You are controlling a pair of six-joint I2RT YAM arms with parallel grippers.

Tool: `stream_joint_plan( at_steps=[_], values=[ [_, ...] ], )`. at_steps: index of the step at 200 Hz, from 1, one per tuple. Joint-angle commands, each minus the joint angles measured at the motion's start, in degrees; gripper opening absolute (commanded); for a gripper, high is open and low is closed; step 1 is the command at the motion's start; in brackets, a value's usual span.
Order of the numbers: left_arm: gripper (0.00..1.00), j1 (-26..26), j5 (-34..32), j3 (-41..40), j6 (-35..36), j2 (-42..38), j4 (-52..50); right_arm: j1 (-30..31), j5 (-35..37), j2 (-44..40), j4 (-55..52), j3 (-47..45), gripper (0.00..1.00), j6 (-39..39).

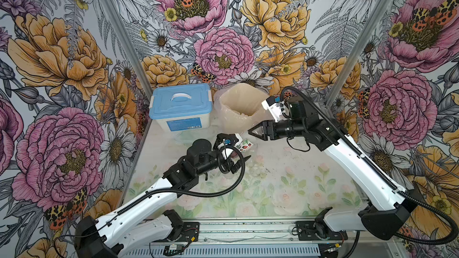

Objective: Empty the moldy dried flower tea in the jars
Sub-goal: Pick up the jar from the center of the board.

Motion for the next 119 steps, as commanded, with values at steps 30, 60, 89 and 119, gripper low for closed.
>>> stream_joint_plan(
  at_steps=[30,60,89,119],
  values=[
    [0.88,0.71,-1.83,-1.30,0.52,2.06,6.08,0.67,0.67,-0.05,2.04,1.52,0.40,0.58],
    [0.81,0.82,-1.44,-1.33,1.71,3.00,6.37,0.68,0.37,-0.10,2.00,0.96,0.40,0.54],
    [0.75,0.82,-1.53,-1.30,3.56,3.72,5.95,0.76,0.31,0.08,2.00,0.47,0.40,0.62],
    [0.72,0.80,-2.58,-1.30,4.90,4.08,5.60,0.75,0.41,0.43,2.03,0.13,0.40,0.60]
  ],
)
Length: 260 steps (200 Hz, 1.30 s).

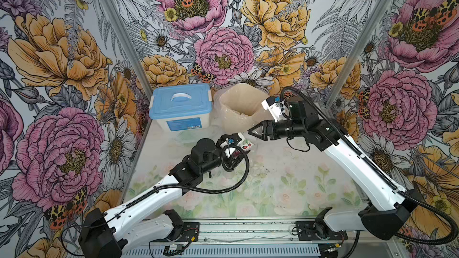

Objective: Empty the moldy dried flower tea in the jars
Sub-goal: Pick up the jar from the center of the board, then unscrew the lid from the jar.

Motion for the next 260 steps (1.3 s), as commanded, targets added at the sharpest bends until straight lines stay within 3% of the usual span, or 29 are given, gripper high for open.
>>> stream_joint_plan(
  at_steps=[1,71,135,167,260],
  values=[
    [0.71,0.32,-1.17,-0.35,2.03,0.43,0.81,0.45,0.19,0.43,1.90,0.08,0.40,0.46],
    [0.55,0.19,-2.26,-0.59,3.81,0.61,0.69,0.43,0.84,0.89,1.93,-0.10,0.42,0.42],
    [0.53,-0.36,-4.05,-0.80,5.85,0.05,-0.30,-1.79,2.04,-1.13,1.72,0.27,0.75,0.02],
    [0.52,-0.76,-6.12,-0.81,6.90,0.08,-0.52,-4.17,-0.30,-2.27,1.69,-0.06,0.84,0.46],
    [0.51,-3.30,-12.66,-0.35,12.49,0.08,-3.13,-7.08,-10.45,0.09,1.61,-2.30,0.84,3.55]
  ],
)
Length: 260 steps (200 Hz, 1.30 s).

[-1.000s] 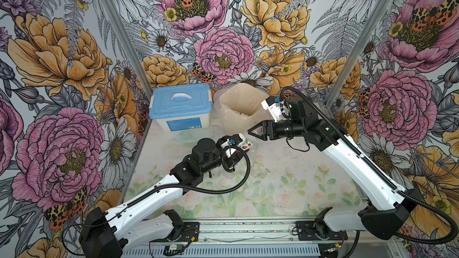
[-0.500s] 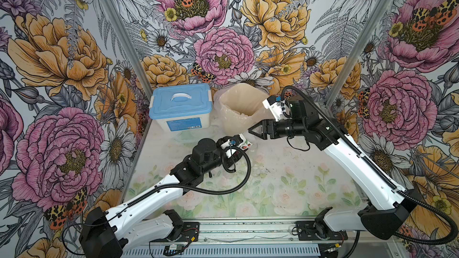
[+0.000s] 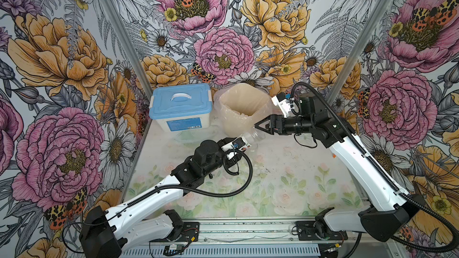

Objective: Empty the moldy dried flower tea in the jars
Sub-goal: Unscrew the lid from the jar.

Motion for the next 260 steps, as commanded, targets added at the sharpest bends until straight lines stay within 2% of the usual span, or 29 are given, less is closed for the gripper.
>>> stream_joint_plan(
  at_steps=[1,36,69,93,119,141,185,208,236,260],
  values=[
    [0.51,-1.02,-3.41,-0.28,2.42,-0.29,-0.20,0.14,-3.36,0.76,1.17,-1.11,0.84,1.03],
    [0.51,-1.05,-3.69,-0.28,2.78,-0.67,-0.55,0.51,-3.83,1.45,1.16,-2.47,0.79,0.77],
    [0.51,-1.10,-3.63,-0.30,2.98,-0.84,-0.55,0.81,-4.00,1.90,1.17,-2.36,0.69,0.42],
    [0.51,-1.10,-2.81,-0.19,2.65,-0.89,-0.59,1.16,-4.84,2.16,1.19,-2.46,0.58,-0.27],
    [0.51,-0.98,-0.63,0.04,1.70,-1.12,-1.11,1.44,-5.59,2.25,1.23,-2.50,0.53,-1.78],
    [0.51,0.69,5.55,0.90,-0.68,-1.21,-2.53,1.59,-5.56,1.83,1.25,-2.59,0.52,-4.78],
    [0.51,6.49,22.94,4.25,-5.93,-0.23,-7.71,1.60,-5.30,0.74,1.23,-3.80,0.49,-13.65],
    [0.51,9.72,32.29,6.42,-7.10,1.05,-11.09,1.80,-6.96,-0.32,1.19,-5.02,0.49,-19.51],
    [0.50,14.22,43.26,8.35,-9.02,3.04,-13.29,1.94,-9.83,-0.38,1.24,-5.74,0.43,-23.22],
    [0.51,16.66,47.61,9.93,-9.57,3.80,-14.97,2.15,-12.06,0.02,1.23,-6.32,0.42,-25.30]
  ],
)
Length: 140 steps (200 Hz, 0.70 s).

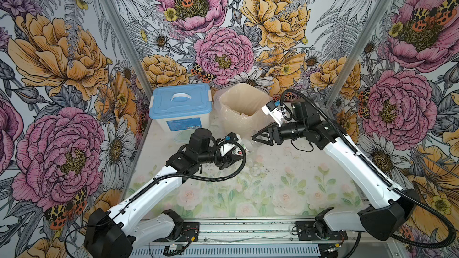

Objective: Empty the moldy dried flower tea in the jars
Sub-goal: Unscrew the lid from the jar.

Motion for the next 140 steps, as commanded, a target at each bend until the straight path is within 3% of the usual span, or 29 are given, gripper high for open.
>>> stream_joint_plan(
  at_steps=[1,38,54,74,106,140],
  values=[
    [0.51,2.32,11.19,3.58,-2.92,-0.07,0.20,0.81,-3.74,-0.32,-0.44,-1.26,0.42,-5.78],
    [0.51,5.01,18.80,5.12,-1.72,1.09,-2.93,0.83,-3.96,-1.33,-0.39,-2.79,0.37,-10.96],
    [0.51,5.22,18.12,5.33,-1.72,1.64,-3.27,0.84,-3.53,-1.55,-0.38,-2.84,0.39,-11.92],
    [0.51,4.81,12.24,5.25,-0.97,1.18,-3.25,0.88,-2.70,-1.16,-0.44,-1.93,0.53,-10.18],
    [0.50,0.95,-4.54,4.00,4.45,-0.93,-3.23,-0.01,4.91,-0.92,-0.24,1.31,0.80,-0.46],
    [0.51,-2.76,-16.97,2.77,9.37,-2.67,-3.07,-1.04,6.05,-0.43,-0.30,3.33,0.92,11.15]
  ],
)
